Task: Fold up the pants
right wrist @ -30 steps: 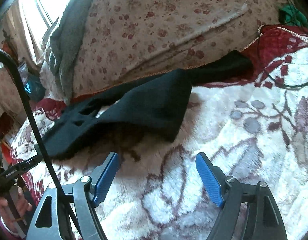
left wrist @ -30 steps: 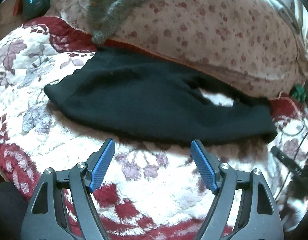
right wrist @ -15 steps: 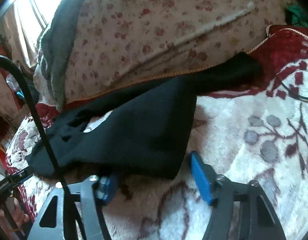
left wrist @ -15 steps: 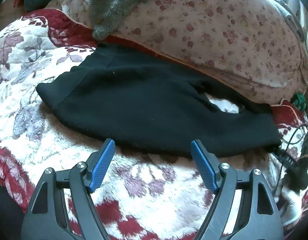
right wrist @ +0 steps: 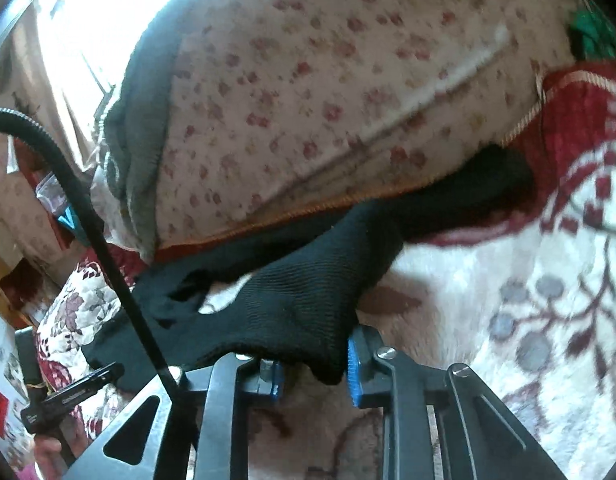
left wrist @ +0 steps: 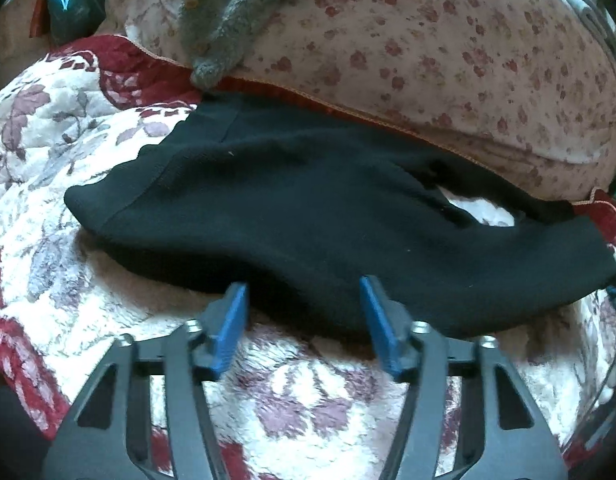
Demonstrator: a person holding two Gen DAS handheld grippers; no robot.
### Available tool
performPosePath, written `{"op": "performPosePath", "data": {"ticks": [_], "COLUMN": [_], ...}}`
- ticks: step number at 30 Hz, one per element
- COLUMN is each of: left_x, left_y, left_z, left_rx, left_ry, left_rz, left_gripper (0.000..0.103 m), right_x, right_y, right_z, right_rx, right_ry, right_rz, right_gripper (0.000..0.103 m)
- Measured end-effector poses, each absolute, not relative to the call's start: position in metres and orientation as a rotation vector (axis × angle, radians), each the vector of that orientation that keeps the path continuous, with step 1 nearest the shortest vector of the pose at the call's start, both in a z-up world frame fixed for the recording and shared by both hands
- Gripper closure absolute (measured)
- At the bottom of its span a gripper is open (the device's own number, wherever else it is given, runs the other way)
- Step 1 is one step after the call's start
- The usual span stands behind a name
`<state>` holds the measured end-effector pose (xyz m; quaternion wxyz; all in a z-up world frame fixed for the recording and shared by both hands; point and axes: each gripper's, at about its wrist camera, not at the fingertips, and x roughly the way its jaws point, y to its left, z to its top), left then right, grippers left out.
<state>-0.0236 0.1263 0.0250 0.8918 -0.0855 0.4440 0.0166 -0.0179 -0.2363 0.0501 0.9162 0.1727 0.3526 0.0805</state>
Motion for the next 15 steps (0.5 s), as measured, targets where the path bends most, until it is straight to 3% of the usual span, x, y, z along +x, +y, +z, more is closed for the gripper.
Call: {"op": "performPosePath", "data": {"ticks": [3, 8, 11, 13, 15], "left_x": [-0.024, -0.027, -0.029, -0.03, -0.032], "left_y": [0.136, 0.137, 0.138, 0.138, 0.138], "left_z": [0.028, 0.034, 0.032, 0.032, 0.033], "left_rx": [-0.203, -0.203, -0.19, -0.196, -0.189], "left_ry": [0.925, 0.919, 0.926, 0.934, 0.928], "left_rz": [0.025, 0.013, 0.018, 0.011, 0.009], "left_gripper": [0.067, 0.068, 0.068, 0.068, 0.068], "right_x": [-0.026, -0.047, -0.064, -0.066, -0.063], "right_y": [-0.228, -0.212, -0.183, -0.18, -0.197], "right_z": [0.072, 0.109, 0.127, 0.121, 0.109], "right_rx": [0.297, 0.155, -0.162, -0.345, -0.339], "right_ry": [0.678, 0.604, 0.548, 0.582, 0.678], "right_rz": [0.158, 0.122, -0.01, -0.091, -0.103], "right_gripper": [0.081, 0.081, 0.081, 0.081, 0.079]}}
